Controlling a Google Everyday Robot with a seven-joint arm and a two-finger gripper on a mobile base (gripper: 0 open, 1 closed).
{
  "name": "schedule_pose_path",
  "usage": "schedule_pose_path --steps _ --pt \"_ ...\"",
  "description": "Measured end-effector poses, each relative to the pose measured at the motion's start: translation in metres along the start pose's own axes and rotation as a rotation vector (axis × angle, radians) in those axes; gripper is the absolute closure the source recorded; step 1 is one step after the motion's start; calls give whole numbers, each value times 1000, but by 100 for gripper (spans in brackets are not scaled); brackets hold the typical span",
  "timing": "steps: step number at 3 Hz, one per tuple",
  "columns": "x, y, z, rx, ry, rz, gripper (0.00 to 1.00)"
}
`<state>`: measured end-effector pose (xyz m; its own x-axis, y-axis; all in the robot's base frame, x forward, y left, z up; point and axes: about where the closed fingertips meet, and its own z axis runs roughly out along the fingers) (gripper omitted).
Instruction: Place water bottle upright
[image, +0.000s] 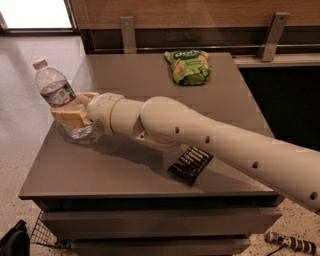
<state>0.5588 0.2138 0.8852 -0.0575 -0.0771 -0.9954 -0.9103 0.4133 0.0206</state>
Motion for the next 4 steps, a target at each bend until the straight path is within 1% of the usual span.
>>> schedule_pose_path --steps 4 --pt "0 0 0 0 0 0 100"
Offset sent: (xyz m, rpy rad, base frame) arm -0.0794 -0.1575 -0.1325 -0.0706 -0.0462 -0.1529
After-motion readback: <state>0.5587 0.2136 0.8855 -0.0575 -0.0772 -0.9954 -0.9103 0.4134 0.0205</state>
